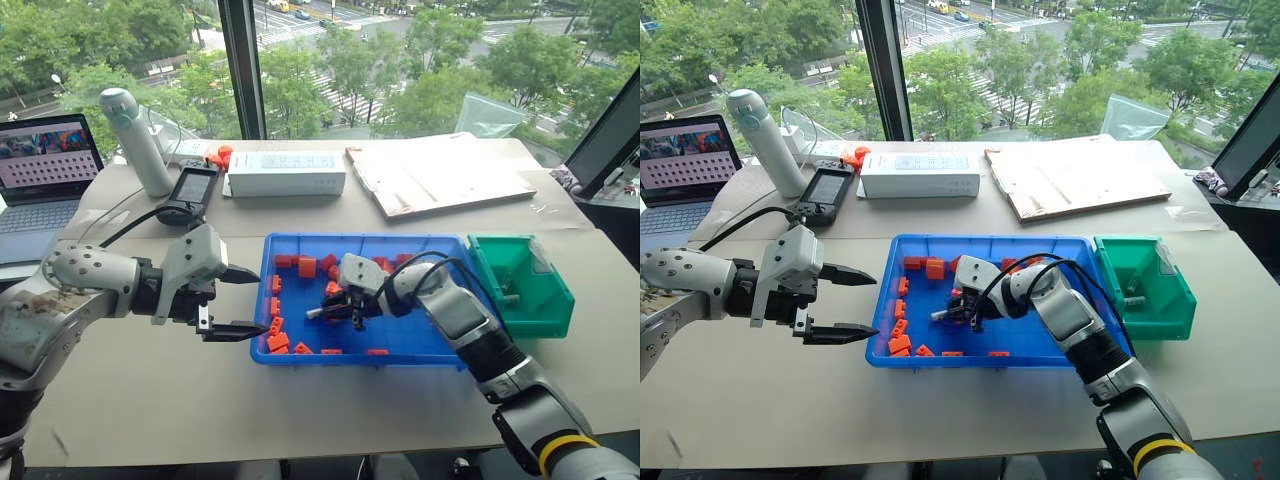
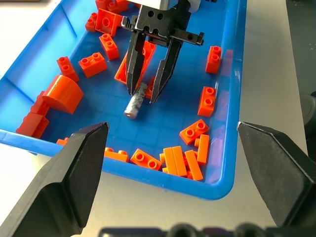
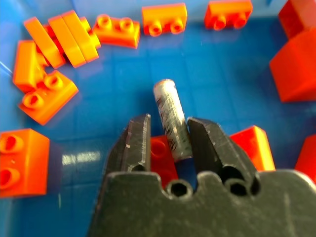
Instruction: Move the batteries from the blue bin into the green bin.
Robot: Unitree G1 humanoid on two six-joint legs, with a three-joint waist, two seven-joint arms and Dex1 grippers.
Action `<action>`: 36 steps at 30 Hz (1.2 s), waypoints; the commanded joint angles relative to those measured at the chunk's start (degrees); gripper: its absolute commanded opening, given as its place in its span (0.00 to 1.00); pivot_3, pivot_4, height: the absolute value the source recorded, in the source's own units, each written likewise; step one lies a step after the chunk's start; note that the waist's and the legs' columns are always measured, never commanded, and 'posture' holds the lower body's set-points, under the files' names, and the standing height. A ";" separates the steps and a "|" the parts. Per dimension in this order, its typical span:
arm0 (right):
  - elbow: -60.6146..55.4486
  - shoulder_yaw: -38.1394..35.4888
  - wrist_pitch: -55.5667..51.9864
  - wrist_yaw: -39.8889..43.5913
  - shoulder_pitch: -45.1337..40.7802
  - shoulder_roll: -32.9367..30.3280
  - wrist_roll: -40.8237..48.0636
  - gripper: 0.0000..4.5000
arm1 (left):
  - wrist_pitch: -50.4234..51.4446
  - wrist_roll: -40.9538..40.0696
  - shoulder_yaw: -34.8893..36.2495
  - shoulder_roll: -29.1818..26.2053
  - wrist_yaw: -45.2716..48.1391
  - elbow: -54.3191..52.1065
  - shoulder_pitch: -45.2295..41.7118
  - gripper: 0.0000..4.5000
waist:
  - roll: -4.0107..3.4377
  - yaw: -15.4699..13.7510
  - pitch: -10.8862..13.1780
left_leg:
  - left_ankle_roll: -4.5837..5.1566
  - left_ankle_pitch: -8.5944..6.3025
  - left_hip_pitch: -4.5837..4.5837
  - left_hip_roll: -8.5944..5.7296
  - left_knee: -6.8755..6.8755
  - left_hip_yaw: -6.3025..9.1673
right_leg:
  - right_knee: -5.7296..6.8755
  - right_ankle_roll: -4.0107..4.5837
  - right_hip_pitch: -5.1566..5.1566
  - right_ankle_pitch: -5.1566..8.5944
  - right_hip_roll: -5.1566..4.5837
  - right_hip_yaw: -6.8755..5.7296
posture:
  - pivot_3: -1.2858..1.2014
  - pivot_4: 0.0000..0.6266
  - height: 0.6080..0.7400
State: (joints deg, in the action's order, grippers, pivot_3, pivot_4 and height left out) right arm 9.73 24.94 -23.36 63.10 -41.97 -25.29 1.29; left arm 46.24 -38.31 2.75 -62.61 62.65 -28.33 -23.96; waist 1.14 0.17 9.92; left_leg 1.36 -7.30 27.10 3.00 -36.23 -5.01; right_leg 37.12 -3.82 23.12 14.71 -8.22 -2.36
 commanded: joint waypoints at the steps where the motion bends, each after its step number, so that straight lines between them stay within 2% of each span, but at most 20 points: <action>1: 3.11 0.89 0.22 -0.04 0.92 -1.84 -2.48 0.01 | -1.44 0.60 0.65 -0.16 0.37 -0.42 -0.83 1.00 | 0.04 -0.05 -0.03 | -0.04 -0.03 -0.01 0.00 0.00 0.00 | 0.00 0.00 -0.01 0.00 0.00 0.00 | 0.52 0.24 0.92; 14: 1.90 -4.82 -2.93 -1.44 -1.30 -1.11 0.70 0.01 | -1.36 0.80 -0.11 0.35 0.67 -0.20 -1.86 1.00 | 0.12 -0.05 -0.07 | 0.03 0.02 0.04 0.01 0.00 -0.01 | 0.00 0.01 0.00 0.00 0.00 0.00 | 0.52 0.24 0.92; 15: 1.38 -5.34 -3.46 -1.36 -1.55 -1.24 1.07 0.13 | -1.32 0.80 -0.12 0.36 0.68 -0.17 -1.88 1.00 | 0.12 -0.06 -0.07 | 0.03 0.02 0.07 0.01 0.00 -0.01 | 0.01 0.01 0.00 0.00 0.00 0.00 | 0.52 0.24 0.92; 17: -0.77 -6.57 -4.55 -1.24 -2.02 -1.60 2.04 0.25 | -1.20 0.71 -0.04 0.32 0.69 -0.22 -1.84 1.00 | 0.12 -0.06 -0.07 | 0.13 0.08 0.13 0.01 0.00 -0.01 | 0.00 0.01 0.01 0.00 0.00 0.00 | 0.52 0.24 0.92; 23: -4.77 -6.70 -8.61 -2.77 -2.19 -1.37 1.95 0.71 | -1.10 0.77 -0.53 0.58 0.71 -0.11 -2.26 1.00 | 0.12 0.10 -0.07 | 0.19 0.12 0.20 0.01 0.04 -0.02 | 0.01 0.01 0.01 0.00 0.00 0.02 | 0.52 0.24 0.92; 31: -14.15 -6.66 -20.09 -2.05 0.07 -1.02 7.44 0.71 | -0.84 0.62 0.01 0.11 0.82 -0.36 -1.94 1.00 | 0.12 -0.01 -0.07 | 0.19 0.12 0.21 0.01 0.04 -0.02 | 0.00 0.02 0.00 0.01 0.00 0.02 | 0.52 0.24 0.92; 36: -14.41 -2.93 -21.88 -4.76 3.44 -2.54 5.08 0.71 | -0.68 0.48 0.24 0.11 0.66 -0.53 -1.82 1.00 | 0.12 -0.17 -0.07 | 0.14 0.09 0.20 0.01 0.04 -0.01 | -0.01 0.02 0.04 0.01 0.00 0.00 | 0.52 0.24 0.92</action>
State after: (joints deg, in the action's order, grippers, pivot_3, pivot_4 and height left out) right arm -3.73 21.34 -44.69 59.47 -38.87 -27.03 7.45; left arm 46.19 -37.88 1.33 -61.85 63.25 -28.02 -25.28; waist 1.26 0.00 9.85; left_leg 1.44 -7.25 27.30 3.00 -36.19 -5.03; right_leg 37.11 -3.81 23.15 14.72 -8.23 -2.35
